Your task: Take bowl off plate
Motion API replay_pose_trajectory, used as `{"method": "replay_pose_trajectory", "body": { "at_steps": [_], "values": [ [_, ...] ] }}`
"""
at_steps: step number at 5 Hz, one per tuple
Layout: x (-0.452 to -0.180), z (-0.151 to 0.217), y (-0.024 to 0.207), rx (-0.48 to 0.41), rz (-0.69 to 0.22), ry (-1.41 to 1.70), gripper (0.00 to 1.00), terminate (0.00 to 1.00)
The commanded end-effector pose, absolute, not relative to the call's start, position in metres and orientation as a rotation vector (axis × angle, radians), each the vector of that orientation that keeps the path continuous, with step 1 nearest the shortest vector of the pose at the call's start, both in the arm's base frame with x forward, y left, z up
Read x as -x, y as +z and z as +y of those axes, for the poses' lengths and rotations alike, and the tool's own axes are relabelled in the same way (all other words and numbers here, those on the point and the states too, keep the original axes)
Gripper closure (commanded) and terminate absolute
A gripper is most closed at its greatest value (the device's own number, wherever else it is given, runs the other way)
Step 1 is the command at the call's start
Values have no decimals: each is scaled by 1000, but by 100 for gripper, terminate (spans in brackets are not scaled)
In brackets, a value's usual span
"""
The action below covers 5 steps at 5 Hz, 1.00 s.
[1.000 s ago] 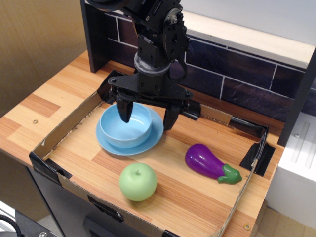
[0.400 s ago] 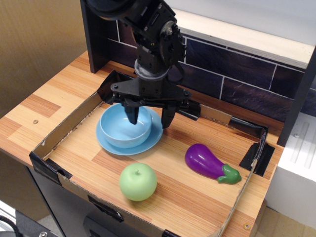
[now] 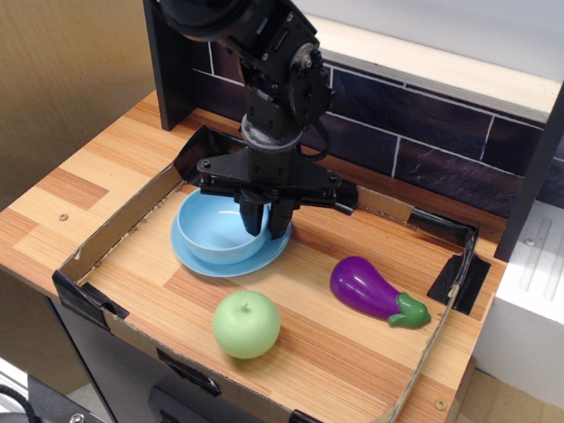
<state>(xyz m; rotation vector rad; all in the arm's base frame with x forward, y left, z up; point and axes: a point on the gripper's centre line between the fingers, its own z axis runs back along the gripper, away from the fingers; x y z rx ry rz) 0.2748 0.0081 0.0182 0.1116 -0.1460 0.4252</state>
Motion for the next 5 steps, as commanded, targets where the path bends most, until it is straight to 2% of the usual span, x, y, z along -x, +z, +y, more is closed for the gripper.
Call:
{"method": "replay_pose_trajectory", "body": {
  "at_steps": [1, 2, 5],
  "values": [
    [-286, 6, 60, -92, -240, 454, 100, 0],
    [-285, -4, 79, -67, -273, 480, 100, 0],
    [-244, -91, 92, 41, -178, 423, 100, 0]
  ]
}}
